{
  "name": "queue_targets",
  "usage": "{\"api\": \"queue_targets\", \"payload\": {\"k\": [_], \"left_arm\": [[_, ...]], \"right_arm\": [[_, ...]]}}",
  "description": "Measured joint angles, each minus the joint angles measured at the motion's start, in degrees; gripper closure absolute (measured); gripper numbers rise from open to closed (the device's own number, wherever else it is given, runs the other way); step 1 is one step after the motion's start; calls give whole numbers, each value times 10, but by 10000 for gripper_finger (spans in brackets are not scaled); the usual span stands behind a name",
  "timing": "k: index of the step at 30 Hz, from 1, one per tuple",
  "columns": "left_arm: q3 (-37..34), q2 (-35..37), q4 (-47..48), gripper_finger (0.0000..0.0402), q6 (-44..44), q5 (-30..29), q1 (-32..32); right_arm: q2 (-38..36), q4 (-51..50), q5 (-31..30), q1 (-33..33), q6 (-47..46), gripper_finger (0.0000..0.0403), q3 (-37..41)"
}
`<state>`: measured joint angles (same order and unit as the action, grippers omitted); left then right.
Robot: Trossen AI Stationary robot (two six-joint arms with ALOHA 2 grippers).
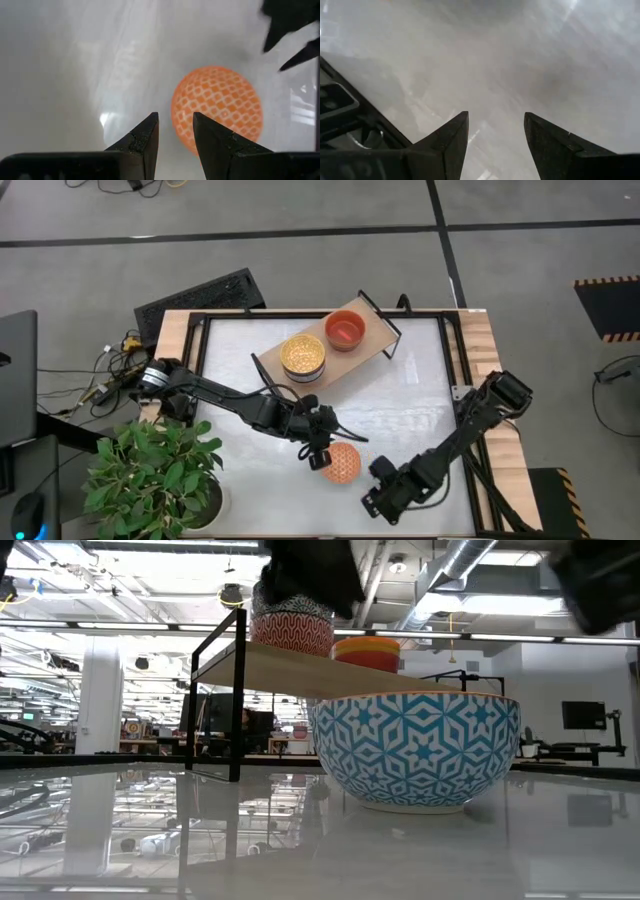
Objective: Place and stack bowls onto a shelf
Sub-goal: Stack the patterned orange bowl on top of the patterned yellow bowl on the shelf
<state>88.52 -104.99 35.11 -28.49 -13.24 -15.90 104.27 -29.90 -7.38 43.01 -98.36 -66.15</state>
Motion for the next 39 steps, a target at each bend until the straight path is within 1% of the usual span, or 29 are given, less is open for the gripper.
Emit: {"api": "queue_targets", "payload": {"k": [1,4,9,14,19,24,30,32,35,37,39], "left_arm": [[-9,0,-2,296,-6,4,1],[-41,0,-46,296,-10,7,1],[-68,0,-96,296,-33,3,-7],[-95,-2,-96,294,-42,-16,-20],[-120,-1,-98,280,-65,-21,-30],[-122,-1,-109,266,-76,-31,-39],[-122,-1,-127,264,-80,-40,-39],[-122,-1,-127,264,-83,-40,-39],[-122,-1,-127,264,-82,-37,-39],[-122,-1,-126,264,-85,-34,-39],[-122,-1,-126,264,-90,-25,-39]], "right_arm": [[0,-8,0,7,-14,185,0],[0,-29,0,22,-48,185,0],[0,-42,0,32,-72,185,0],[0,-39,0,30,-74,185,0],[0,-39,0,30,-77,185,0],[0,-39,-1,29,-77,185,0],[0,-39,-6,20,-77,185,0],[0,-39,-21,14,-77,185,0],[-1,-51,-62,-4,-76,185,0],[-1,-56,-66,-22,-62,185,0],[-1,-48,-68,-40,-26,185,0]]}}
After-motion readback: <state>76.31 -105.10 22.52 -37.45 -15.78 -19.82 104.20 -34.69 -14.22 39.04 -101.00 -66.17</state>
